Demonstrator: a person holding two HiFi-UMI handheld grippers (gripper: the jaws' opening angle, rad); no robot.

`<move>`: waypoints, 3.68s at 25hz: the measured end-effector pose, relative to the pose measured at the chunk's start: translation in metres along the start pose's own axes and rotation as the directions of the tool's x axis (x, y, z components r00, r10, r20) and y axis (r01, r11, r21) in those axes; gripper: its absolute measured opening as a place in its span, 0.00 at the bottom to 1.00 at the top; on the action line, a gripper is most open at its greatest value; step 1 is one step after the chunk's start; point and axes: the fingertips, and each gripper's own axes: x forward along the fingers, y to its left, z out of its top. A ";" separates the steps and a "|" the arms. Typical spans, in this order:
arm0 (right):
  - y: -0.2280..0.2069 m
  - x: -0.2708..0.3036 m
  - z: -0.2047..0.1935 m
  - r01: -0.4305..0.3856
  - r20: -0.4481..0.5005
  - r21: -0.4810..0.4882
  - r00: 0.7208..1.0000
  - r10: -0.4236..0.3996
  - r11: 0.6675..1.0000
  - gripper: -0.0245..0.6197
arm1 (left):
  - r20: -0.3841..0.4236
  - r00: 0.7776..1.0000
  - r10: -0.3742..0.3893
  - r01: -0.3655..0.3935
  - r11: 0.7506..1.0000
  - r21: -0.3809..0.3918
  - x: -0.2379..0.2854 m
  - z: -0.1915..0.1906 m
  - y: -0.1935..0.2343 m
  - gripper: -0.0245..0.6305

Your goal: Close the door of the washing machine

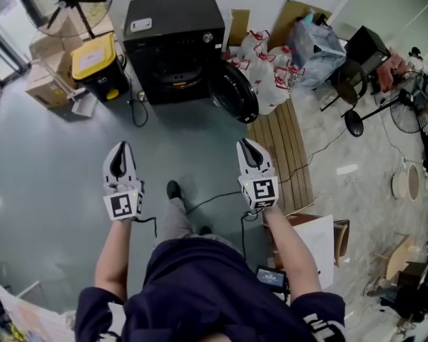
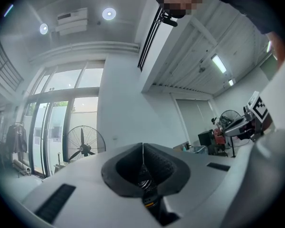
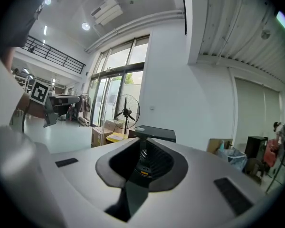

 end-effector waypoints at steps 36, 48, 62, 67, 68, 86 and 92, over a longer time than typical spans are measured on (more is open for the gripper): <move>-0.271 0.285 -0.305 0.230 -0.501 -0.099 0.829 -0.248 0.968 0.23 | -0.228 0.965 -0.128 0.127 0.992 -0.020 0.325 -0.162 0.075 0.08; -0.329 0.323 -0.463 0.097 -0.669 -0.104 0.730 -0.142 0.990 0.26 | -0.317 0.944 -0.092 0.112 0.993 0.046 0.365 -0.219 0.065 0.08; -0.342 0.332 -0.518 0.052 -0.702 -0.031 0.709 -0.058 0.998 0.31 | -0.369 0.924 -0.099 0.142 0.986 0.091 0.390 -0.259 0.071 0.08; -0.345 0.336 -0.526 0.039 -0.698 -0.030 0.714 -0.048 0.999 0.30 | -0.385 0.918 -0.097 0.145 0.985 0.097 0.394 -0.270 0.069 0.08; -0.345 0.336 -0.527 0.031 -0.700 -0.027 0.713 -0.041 0.999 0.32 | -0.387 0.917 -0.098 0.146 0.985 0.097 0.394 -0.272 0.069 0.08; -0.344 0.337 -0.550 -0.057 -0.725 0.083 0.682 0.100 0.995 0.22 | -0.412 0.909 -0.061 0.119 0.986 0.118 0.395 -0.283 0.069 0.08; -0.342 0.338 -0.550 -0.062 -0.727 0.088 0.678 0.106 0.994 0.18 | -0.415 0.907 -0.067 0.133 0.982 0.132 0.393 -0.286 0.070 0.08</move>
